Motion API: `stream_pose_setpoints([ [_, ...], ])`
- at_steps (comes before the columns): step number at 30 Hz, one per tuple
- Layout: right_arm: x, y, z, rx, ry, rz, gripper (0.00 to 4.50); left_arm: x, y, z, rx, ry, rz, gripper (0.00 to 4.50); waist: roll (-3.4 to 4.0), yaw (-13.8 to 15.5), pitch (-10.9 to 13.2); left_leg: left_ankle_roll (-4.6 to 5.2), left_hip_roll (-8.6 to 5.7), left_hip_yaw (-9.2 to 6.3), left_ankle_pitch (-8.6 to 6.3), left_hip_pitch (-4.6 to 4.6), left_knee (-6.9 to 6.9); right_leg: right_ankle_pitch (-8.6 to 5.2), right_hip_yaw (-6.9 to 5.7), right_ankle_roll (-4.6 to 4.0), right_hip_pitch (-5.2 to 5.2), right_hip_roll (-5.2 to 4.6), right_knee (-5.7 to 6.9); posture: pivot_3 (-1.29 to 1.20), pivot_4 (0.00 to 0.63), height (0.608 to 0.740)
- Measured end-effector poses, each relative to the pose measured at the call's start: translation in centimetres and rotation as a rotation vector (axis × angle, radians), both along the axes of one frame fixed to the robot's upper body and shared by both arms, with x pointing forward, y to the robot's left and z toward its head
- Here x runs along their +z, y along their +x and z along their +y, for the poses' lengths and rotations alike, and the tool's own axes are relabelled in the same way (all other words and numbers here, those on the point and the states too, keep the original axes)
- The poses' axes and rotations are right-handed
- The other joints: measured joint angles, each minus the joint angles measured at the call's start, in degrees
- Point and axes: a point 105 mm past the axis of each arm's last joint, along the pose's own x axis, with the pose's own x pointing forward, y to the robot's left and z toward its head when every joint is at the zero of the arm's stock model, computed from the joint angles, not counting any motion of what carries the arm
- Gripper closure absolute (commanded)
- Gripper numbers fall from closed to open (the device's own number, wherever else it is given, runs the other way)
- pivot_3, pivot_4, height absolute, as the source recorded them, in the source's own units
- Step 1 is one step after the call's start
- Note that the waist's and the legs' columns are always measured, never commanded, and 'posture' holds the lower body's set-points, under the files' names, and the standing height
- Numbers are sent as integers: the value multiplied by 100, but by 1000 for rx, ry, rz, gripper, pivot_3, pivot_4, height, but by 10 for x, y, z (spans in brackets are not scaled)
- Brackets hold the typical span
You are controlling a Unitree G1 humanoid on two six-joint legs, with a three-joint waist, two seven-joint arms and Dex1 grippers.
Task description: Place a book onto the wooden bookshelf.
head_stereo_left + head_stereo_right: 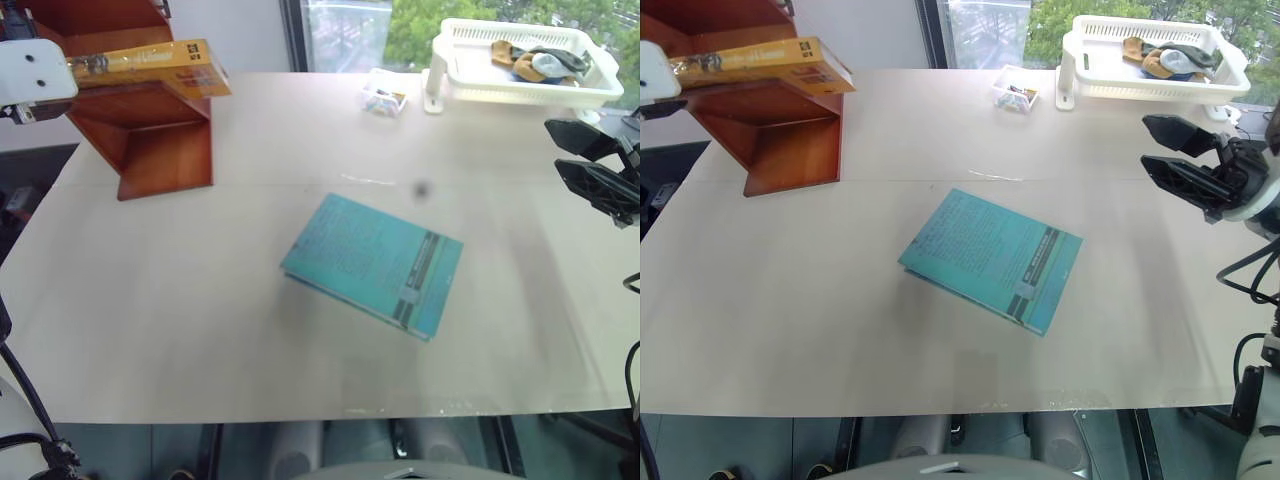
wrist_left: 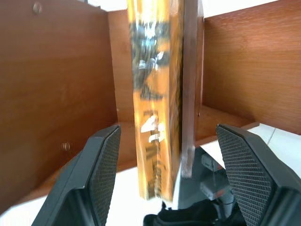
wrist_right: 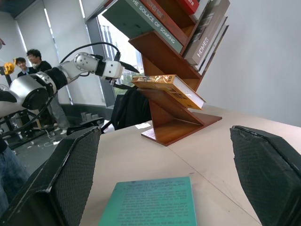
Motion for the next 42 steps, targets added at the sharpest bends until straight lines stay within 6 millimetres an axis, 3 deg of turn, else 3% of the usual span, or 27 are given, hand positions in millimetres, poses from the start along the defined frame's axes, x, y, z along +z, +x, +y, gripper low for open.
stream_pose_setpoints([
  [5,0,0,-1,-5,2,-2,0,5,-7,-7,-57,-90,-21,1074,0,-2,0,0,4,-5,1,0,31,0,-2,0,-1,5,36,0,150,740],
  [10,1,0,-2,-7,3,-4,0,25,-9,-44,-235,-273,-118,1074,2,12,-1,6,7,-8,6,2,45,0,-6,1,6,-2,49,0,150,740],
  [12,1,0,-2,-7,3,-3,0,18,-5,-63,-311,-349,-107,1074,3,17,-1,10,6,-9,8,5,46,0,-8,1,9,-4,51,0,150,740],
  [17,1,0,-2,-10,1,-3,0,-41,21,-130,-470,-562,-25,1074,4,21,-2,11,6,-35,9,24,46,1,-8,2,34,-5,46,0,150,740],
  [21,3,-2,-7,-36,4,-8,0,-58,35,-174,-529,-743,-135,1074,2,26,-1,12,1,-43,8,18,47,1,-7,3,33,-9,43,0,150,740],
  [27,2,-3,-11,-74,6,-11,0,-68,67,-222,-475,-1036,-325,1074,1,69,-1,13,-5,-45,9,18,51,3,-8,5,35,-9,43,0,150,740],
  [29,3,-4,-10,-77,5,-14,0,-63,83,-224,-420,-1074,-379,1074,1,52,-1,13,-11,-42,9,18,50,3,-5,5,34,-8,44,0,150,740],
  [33,5,-6,-12,-99,10,-25,0,-47,101,-209,-304,-1039,-528,1074,1,18,-2,13,-18,-42,9,19,41,3,-5,5,35,-8,35,0,150,740],
  [42,3,-14,-18,-152,12,-30,0,-51,110,-188,-185,-1019,-628,1074,2,-20,-2,9,-18,-30,11,37,36,3,6,5,37,-9,46,0,150,740],
])
